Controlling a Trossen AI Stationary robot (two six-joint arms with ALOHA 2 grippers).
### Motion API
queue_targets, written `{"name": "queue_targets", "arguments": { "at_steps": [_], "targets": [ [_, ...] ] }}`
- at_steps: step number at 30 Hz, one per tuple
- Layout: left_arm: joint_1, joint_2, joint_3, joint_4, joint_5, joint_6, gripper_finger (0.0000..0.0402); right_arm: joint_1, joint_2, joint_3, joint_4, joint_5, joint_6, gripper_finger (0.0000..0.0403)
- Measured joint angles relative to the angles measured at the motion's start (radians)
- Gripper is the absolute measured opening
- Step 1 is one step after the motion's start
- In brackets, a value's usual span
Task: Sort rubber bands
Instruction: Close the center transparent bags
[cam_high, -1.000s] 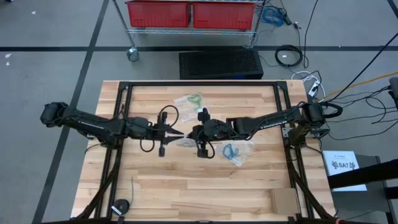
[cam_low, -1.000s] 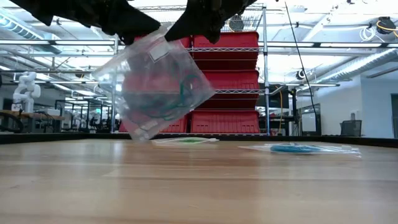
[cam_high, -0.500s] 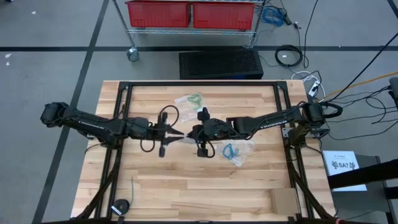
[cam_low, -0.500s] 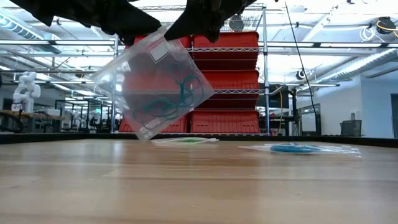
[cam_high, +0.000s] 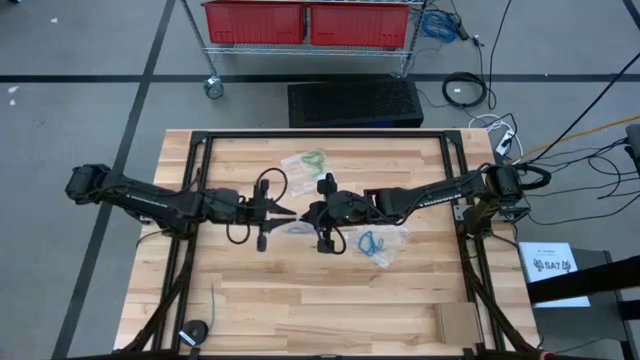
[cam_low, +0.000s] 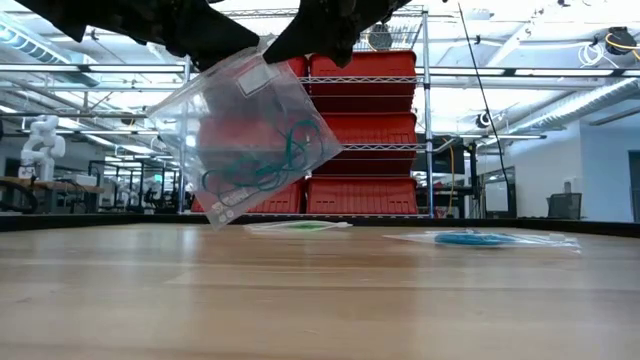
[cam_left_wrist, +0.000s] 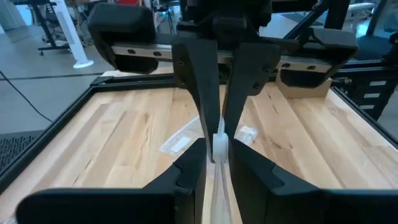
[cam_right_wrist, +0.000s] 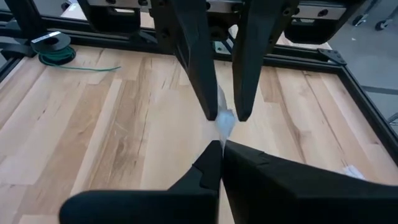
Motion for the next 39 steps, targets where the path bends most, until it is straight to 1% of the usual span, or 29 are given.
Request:
{"name": "queue_targets", "arguments": {
  "at_steps": [6, 14, 19, 22, 25, 33, 35, 39],
  "targets": [
    [0.001, 0.060, 0.022, -0.006, 0.040, 0.001, 0.0069, 0.000, 0.000, 0.000, -0.011, -0.004, -0.003, 0.0000],
    [0.001, 0.067, 0.040, -0.025, 0.038, 0.010, 0.0015, 0.001, 0.000, 0.000, -0.013, -0.005, -0.010, 0.0000],
    [0.000, 0.057, 0.043, -0.044, 0.025, 0.008, 0.0014, 0.000, 0.000, 0.000, -0.009, 0.000, -0.008, 0.0000],
    [0.000, 0.053, 0.043, -0.049, 0.023, 0.008, 0.0014, -0.001, 0.000, 0.000, -0.008, 0.006, 0.027, 0.0001],
    [0.000, 0.053, 0.045, -0.051, 0.019, 0.008, 0.0013, -0.003, -0.013, 0.000, -0.016, 0.017, 0.061, 0.0013],
    [-0.001, 0.054, 0.044, -0.073, 0.021, 0.008, 0.0005, -0.004, -0.087, 0.000, -0.030, 0.018, 0.101, 0.0079],
    [-0.001, 0.053, 0.044, -0.066, 0.021, 0.009, 0.0005, -0.006, -0.085, 0.001, -0.050, -0.006, 0.110, 0.0088],
    [-0.001, 0.053, 0.044, -0.070, 0.021, 0.009, 0.0005, -0.010, -0.071, 0.000, -0.061, -0.062, 0.142, 0.0093]
  ]
}}
